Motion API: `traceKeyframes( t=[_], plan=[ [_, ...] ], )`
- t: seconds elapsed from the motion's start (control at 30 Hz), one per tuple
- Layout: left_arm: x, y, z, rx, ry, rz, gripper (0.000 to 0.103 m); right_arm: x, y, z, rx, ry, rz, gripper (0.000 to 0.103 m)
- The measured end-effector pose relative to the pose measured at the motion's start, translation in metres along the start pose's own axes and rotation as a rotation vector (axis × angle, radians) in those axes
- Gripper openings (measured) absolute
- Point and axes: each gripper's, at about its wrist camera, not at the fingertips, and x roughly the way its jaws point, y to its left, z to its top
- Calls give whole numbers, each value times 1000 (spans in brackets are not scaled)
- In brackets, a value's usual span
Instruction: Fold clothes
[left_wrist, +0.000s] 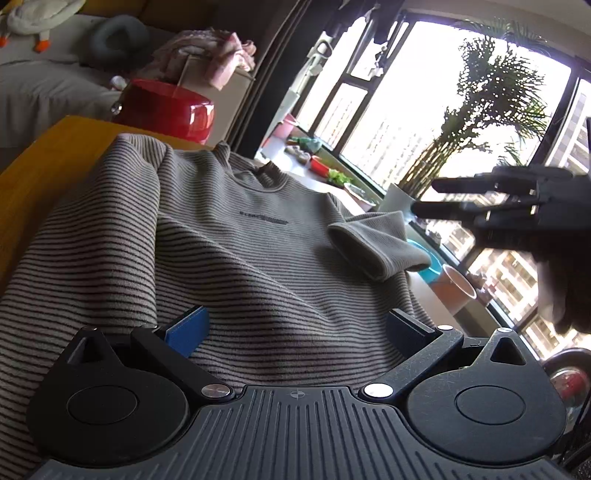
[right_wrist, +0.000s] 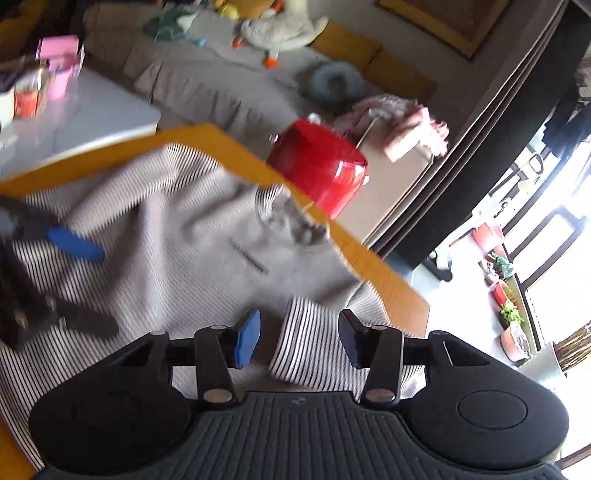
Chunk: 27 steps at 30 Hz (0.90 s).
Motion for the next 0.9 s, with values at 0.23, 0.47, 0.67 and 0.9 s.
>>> traceKeyframes(
  t=[0.23,0.47,0.67,0.9],
  plan=[
    [-1,1,-1,-6,-2,-5,103,48,-5,-19,12,61,-32,44],
    [-1,1,-1,-10,-2,-8,103,16,-87,25,347,-47,-46,9],
    [-2,0,-1,-8,-1,-8,103,-89,-176,85,601,-413,-129,9],
    [-2,1,-1,-6,0,-8,103,-71,-141,134,537,-452,28,9]
  ],
)
